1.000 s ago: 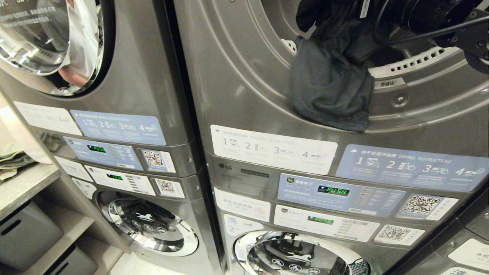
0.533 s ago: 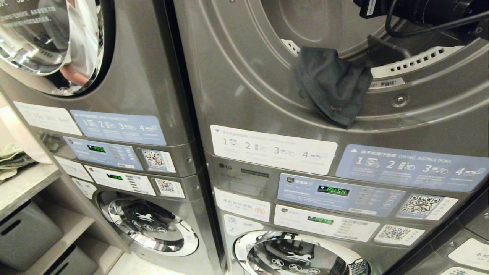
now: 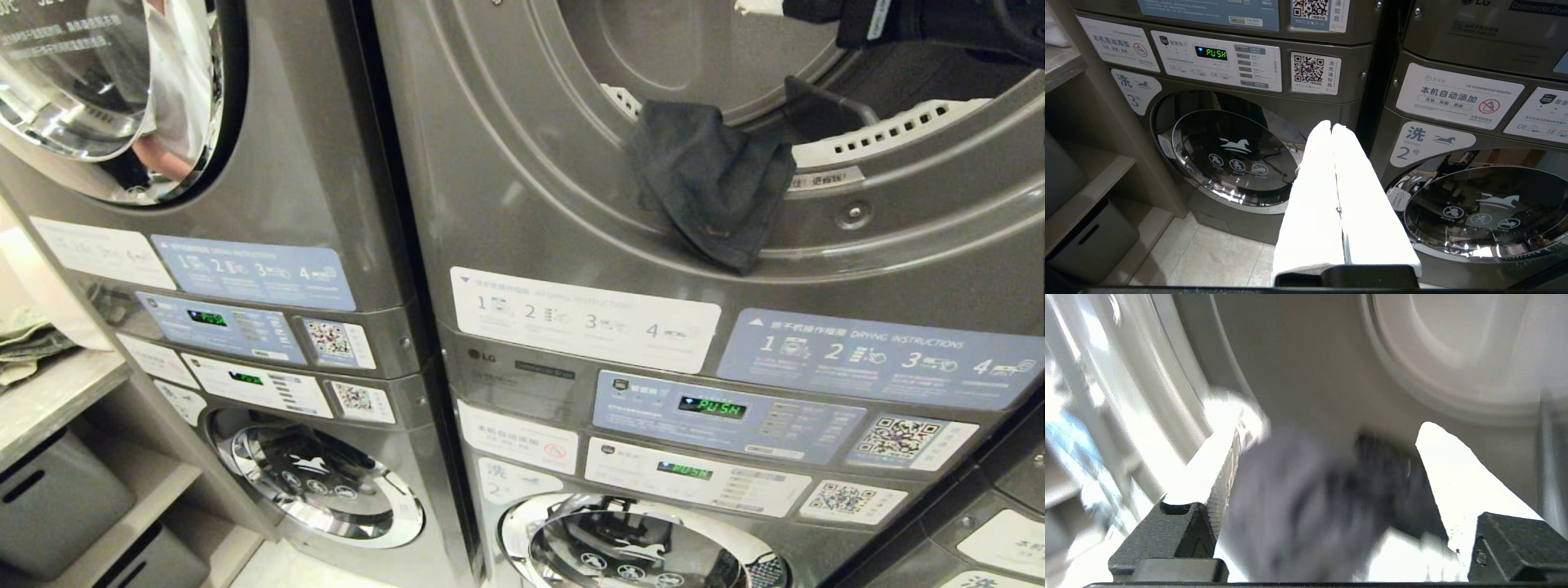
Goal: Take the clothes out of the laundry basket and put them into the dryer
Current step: Put the clothes in the dryer
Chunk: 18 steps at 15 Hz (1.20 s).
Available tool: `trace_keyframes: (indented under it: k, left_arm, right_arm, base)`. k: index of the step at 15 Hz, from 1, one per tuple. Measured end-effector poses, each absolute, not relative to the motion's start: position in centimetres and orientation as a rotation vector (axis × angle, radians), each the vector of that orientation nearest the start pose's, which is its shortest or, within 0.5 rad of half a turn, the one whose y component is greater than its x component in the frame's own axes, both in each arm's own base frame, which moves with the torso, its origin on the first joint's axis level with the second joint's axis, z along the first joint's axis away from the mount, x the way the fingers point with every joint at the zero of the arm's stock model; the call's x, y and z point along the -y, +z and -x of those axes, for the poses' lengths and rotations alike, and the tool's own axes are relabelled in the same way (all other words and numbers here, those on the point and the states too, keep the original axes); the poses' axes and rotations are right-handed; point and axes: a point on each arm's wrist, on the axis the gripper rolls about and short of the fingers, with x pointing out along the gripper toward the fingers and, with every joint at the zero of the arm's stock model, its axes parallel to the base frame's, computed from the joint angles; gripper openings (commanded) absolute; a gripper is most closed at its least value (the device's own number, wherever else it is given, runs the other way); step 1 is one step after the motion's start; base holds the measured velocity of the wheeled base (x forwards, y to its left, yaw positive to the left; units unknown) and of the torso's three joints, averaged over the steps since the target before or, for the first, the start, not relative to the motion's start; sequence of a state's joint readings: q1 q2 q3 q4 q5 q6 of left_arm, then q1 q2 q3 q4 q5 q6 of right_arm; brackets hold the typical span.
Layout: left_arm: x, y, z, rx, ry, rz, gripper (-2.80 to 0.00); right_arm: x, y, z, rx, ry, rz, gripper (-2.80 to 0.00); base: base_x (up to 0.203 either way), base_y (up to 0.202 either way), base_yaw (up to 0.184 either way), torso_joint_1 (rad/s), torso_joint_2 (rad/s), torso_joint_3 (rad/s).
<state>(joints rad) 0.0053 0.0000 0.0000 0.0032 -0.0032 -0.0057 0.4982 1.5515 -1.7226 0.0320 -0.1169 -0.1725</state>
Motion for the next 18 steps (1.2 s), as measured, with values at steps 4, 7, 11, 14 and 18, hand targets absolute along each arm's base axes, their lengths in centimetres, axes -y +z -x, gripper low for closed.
trace_keyframes:
  k: [4, 7, 11, 14, 18]
  left_arm:
    - [0.0, 7.5, 2.3, -0.003, 0.003, 0.006, -2.80]
    - [0.0, 7.5, 2.3, -0.003, 0.003, 0.006, -2.80]
    - [0.0, 7.5, 2.3, -0.003, 0.002, 0.006, -2.80]
    - [0.0, 7.5, 2.3, -0.003, 0.003, 0.006, -2.80]
    - [0.0, 7.5, 2.3, -0.003, 0.003, 0.005, -2.80]
  right_arm:
    - [-11.3, 39.8, -20.3, -0.068, 0.315, 0.055, 0.00]
    - [-12.2, 40.1, -19.6, -0.148, 0.330, -0.002, 0.00]
    - [-14.7, 39.5, -20.9, -0.182, 0.327, -0.014, 0.00]
    - [-16.5, 38.8, -22.6, -0.208, 0.318, -0.014, 0.00]
    - [-18.3, 38.1, -24.2, -0.226, 0.310, -0.034, 0.00]
  base:
    - [0.000, 0.000, 0.000, 0.000, 0.00, 0.000]
    - [0.000, 0.000, 0.000, 0.000, 0.00, 0.000]
    - [0.000, 0.000, 0.000, 0.000, 0.00, 0.000]
    - [0.000, 0.000, 0.000, 0.000, 0.00, 0.000]
    - [0.000, 0.000, 0.000, 0.000, 0.00, 0.000]
